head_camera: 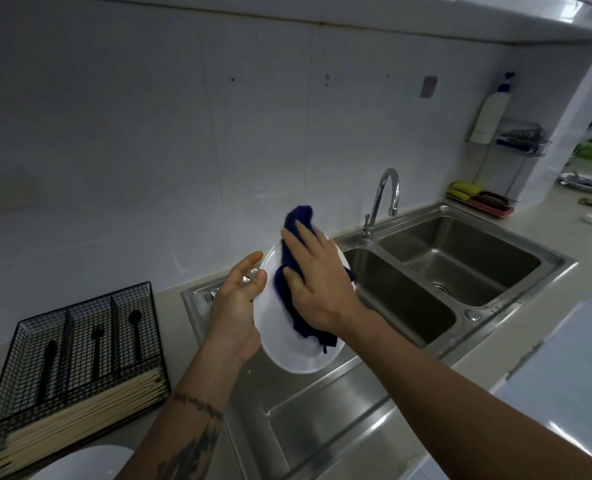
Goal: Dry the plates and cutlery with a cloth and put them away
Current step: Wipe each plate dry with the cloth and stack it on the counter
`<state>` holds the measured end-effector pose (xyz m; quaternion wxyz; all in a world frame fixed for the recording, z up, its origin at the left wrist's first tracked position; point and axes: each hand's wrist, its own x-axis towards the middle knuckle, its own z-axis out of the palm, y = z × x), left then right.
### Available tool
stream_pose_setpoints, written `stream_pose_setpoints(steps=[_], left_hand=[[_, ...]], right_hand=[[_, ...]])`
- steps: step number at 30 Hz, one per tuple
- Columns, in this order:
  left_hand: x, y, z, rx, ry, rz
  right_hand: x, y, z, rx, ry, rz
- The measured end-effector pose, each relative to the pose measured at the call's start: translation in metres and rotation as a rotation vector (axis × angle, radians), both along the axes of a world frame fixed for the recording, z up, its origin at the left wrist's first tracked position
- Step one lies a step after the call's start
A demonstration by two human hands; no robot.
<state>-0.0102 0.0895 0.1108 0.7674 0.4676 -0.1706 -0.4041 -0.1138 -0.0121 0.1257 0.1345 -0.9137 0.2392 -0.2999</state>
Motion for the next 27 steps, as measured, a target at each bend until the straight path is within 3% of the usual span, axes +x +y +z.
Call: stream_pose_setpoints(steps=[2,6,13,18,24,27], left_hand=[[0.001,-0.001,0.001,0.002,-0.008,0.041],[-0.003,0.000,-0.003,0.007,0.024,0.156],[0.014,0.001,-0.015,-0.082,0.239,0.268],[0.001,-0.017,-0.018,-0.118,0.333,0.236],[-0.016,-0.034,-0.014,-0.127,0.371,0.151],[-0.019,-0.030,-0.014,-0.136,0.362,0.095]], right_hand=[[-0.001,-0.002,0.000,-0.062,-0.004,0.038],[-0.015,-0.022,0.001,0.072,-0.085,-0.036],[-0.052,-0.026,-0.051,0.655,-0.411,-0.179],[-0.049,0.029,-0.092,0.438,-0.472,-0.268],[-0.054,0.047,-0.093,-0.010,-0.113,-0.069],[-0.047,0.040,-0.072,-0.106,0.006,0.001]])
